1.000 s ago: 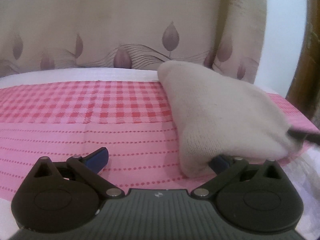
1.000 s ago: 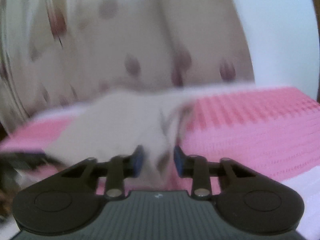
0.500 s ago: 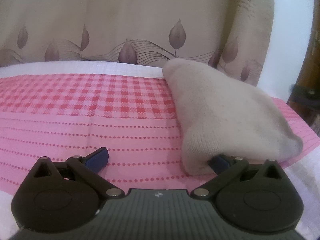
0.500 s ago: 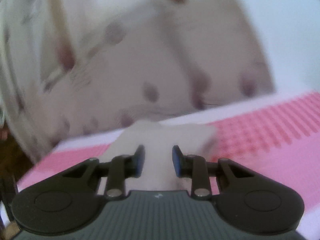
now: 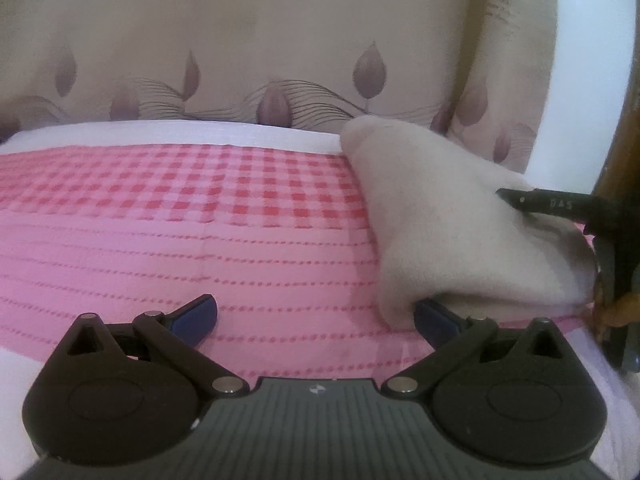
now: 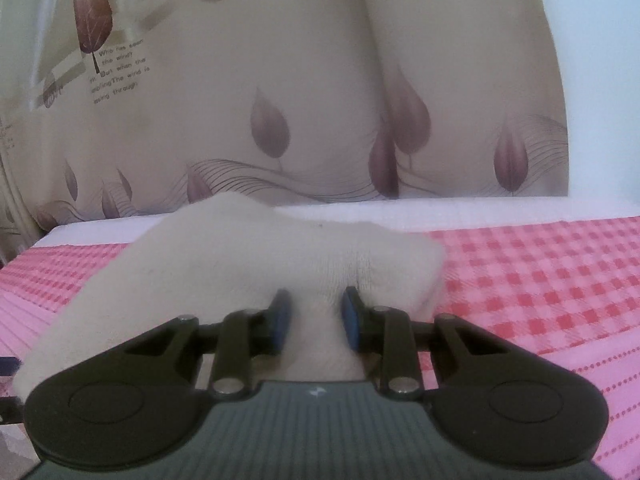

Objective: Fold small clothes

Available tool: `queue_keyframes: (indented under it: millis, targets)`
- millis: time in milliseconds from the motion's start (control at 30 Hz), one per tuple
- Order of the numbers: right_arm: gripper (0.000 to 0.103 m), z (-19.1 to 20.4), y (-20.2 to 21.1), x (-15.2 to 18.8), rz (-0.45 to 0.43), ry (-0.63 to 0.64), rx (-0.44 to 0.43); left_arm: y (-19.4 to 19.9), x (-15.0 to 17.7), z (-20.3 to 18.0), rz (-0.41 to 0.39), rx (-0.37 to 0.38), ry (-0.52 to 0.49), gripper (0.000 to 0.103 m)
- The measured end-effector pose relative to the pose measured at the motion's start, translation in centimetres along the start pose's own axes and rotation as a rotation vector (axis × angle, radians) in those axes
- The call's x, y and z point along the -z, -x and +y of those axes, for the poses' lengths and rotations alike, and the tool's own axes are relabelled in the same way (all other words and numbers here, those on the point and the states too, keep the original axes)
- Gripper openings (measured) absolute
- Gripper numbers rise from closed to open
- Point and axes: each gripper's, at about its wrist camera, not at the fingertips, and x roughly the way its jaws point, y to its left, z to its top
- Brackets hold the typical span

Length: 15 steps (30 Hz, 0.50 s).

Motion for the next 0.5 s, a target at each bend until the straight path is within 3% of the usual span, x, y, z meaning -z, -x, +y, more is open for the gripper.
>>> queue_keyframes:
  millis: [133,233,333,500]
  targets:
    - [0.028,-0.5,-0.4,0.2,0.001,-0.041,-0.034,1.9,0.3,1.6,-0.032,-0.005,0.050,0.103]
    - [0.028,-1.1,-0.1,0.5,-0.008,-0.086,-0.062,3.5,0.1,2.0,-0.099,0.061,0.062,0.103]
    - [0.030,-1.0,0.1,0.6,-0.015,-0.077,-0.063,4.0,-1.5,0.5,-0.156,0.122,0.027,0.103]
    - [0.030,-0.9,0.1,0.6,-0.020,-0.074,-0.060,1.6,-5.6,-3.6,-0.200,0.160,-0.019,0.103]
